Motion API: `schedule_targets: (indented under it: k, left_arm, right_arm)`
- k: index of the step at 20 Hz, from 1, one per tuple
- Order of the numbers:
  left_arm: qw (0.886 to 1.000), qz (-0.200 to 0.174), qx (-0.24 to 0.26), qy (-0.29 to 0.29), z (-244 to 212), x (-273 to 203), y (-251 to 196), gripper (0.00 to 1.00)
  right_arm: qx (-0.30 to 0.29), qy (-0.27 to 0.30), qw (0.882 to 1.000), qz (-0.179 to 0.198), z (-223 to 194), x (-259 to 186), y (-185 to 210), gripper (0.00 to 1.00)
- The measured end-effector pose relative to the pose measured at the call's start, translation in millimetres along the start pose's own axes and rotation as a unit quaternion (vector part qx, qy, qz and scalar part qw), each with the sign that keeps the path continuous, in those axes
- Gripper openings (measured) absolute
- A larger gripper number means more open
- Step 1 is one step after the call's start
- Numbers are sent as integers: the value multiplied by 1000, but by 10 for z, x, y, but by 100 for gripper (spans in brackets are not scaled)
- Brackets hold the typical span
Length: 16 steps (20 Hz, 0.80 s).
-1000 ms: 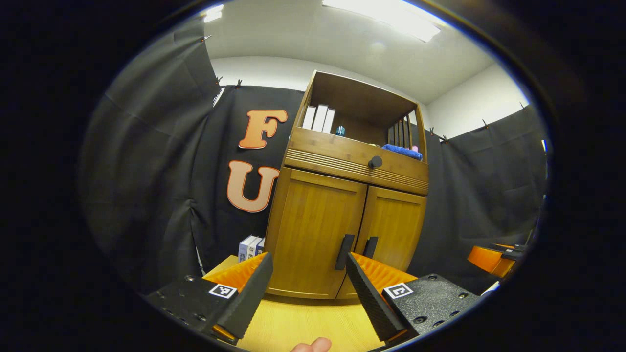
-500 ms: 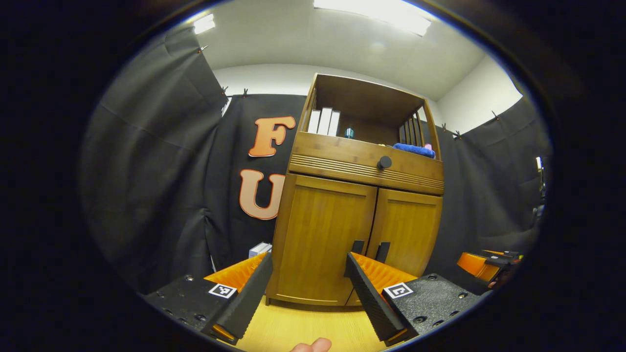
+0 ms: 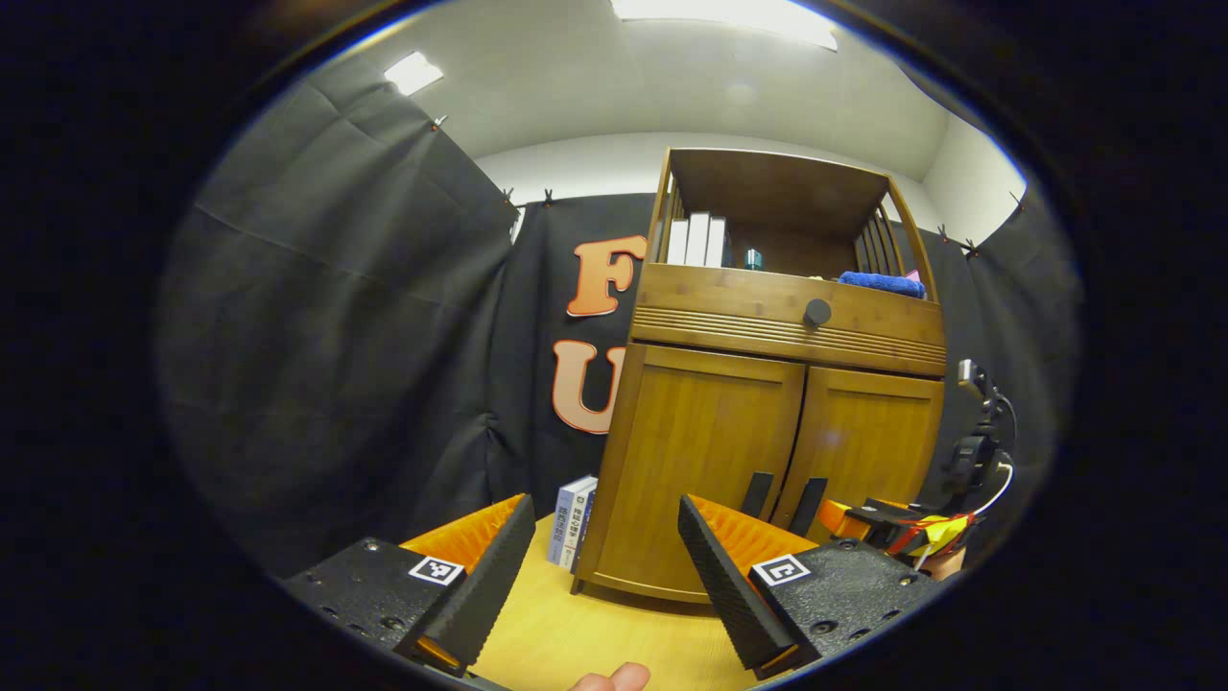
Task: Open the right door of the double-door shoe cabinet with the right hand, and open the left door with the left hand.
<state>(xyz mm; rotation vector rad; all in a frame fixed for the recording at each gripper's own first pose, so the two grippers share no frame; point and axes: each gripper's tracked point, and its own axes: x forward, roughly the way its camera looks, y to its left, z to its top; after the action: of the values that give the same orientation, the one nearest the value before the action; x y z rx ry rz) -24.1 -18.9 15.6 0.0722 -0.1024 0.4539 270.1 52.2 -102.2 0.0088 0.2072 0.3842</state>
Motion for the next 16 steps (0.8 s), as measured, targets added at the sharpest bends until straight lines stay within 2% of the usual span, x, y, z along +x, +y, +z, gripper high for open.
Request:
schedule_targets:
  k: [1,2,3,6,7,8,9,10,11,12,13,14,15,16]
  left_arm:
    - [1000,13,4,-3,13,-51,23,90]
    - [1000,27,8,-7,24,-105,54,90]
    - [999,39,11,-9,40,-145,82,90]
    - [997,71,13,-13,56,-274,149,94]
    - [997,78,13,-11,48,-302,160,90]
    - [997,82,14,-8,33,-315,165,94]
    - [996,84,17,-5,17,-320,170,94]
    - [996,84,20,-4,3,-327,145,94]
    - [996,82,21,-3,-4,-317,125,91]
    - [997,75,22,-1,-26,-306,79,94]
    - [998,65,21,5,-65,-266,31,91]
    - [998,51,17,12,-122,-210,-23,91]
    - [999,33,11,19,-166,-129,-109,92]
    - [1000,11,3,26,-217,-27,-183,94]
  right_arm:
    - [-6,5,1000,-3,-56,108,1,97]
    - [-11,9,1000,-10,-109,220,-8,97]
    - [-12,10,1000,-18,-148,304,-28,87]
    - [-10,10,1000,-26,-213,513,-25,87]
    - [-14,10,1000,-25,-222,551,-29,82]
    - [-18,8,999,-33,-223,579,-68,73]
    - [-9,9,1000,-25,-229,565,-38,65]
    - [2,10,1000,-12,-240,585,25,59]
    - [4,5,1000,-13,-240,594,20,53]
    - [3,6,1000,-14,-251,612,14,43]
    - [-1,12,1000,-12,-265,634,17,38]
    - [-7,19,1000,-9,-284,624,12,43]
    - [-14,18,1000,-1,-270,627,16,43]
    - [-22,25,999,6,-319,659,17,37]
